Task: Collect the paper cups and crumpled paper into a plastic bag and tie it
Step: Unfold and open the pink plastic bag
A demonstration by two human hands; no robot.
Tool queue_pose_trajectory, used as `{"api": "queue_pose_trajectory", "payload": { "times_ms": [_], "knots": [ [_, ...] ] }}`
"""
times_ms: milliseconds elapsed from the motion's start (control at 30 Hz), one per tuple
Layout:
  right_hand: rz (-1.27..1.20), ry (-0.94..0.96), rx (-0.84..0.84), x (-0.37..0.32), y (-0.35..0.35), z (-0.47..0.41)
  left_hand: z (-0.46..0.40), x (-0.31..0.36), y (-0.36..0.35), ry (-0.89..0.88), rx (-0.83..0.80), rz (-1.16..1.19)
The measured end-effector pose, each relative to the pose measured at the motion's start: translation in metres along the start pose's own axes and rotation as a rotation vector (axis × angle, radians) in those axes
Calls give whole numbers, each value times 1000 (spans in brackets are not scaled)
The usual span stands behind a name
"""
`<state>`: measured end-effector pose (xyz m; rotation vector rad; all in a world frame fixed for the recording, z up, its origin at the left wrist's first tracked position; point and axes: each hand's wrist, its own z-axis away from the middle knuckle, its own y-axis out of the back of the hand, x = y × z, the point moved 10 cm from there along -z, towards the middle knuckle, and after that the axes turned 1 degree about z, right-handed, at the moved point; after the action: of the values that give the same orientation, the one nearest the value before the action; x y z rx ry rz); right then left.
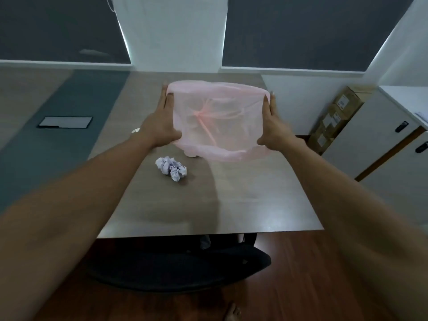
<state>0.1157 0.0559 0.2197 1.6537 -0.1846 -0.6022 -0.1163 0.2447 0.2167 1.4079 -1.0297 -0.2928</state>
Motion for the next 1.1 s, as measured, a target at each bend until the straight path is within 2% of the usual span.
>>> {"api": "queue_pose_trajectory", "payload": {
  "times_ms": [233,433,533,733,967,1033,1100],
  "knots": [
    [-127,173,-1,-100,-34,-57,44,-56,100,168,490,-112],
    [-180,316,-36,-224,-95,-79,100,-132,162,320,699,-174],
    [-202,334,-83,-280,-137,-83,118,-176,181,376,683,-197],
    [-249,325,-255,-370,-239,-87,150,-274,186,307,567,-279],
    [-378,191,-430,-381,-327,-90,157,-349,127,350,298,-287],
    [-521,145,-373,-372,-336,-99,158,-362,103,345,229,-262],
    [-675,-45,-156,-347,-330,-113,157,-370,86,327,202,-242]
  ]
}}
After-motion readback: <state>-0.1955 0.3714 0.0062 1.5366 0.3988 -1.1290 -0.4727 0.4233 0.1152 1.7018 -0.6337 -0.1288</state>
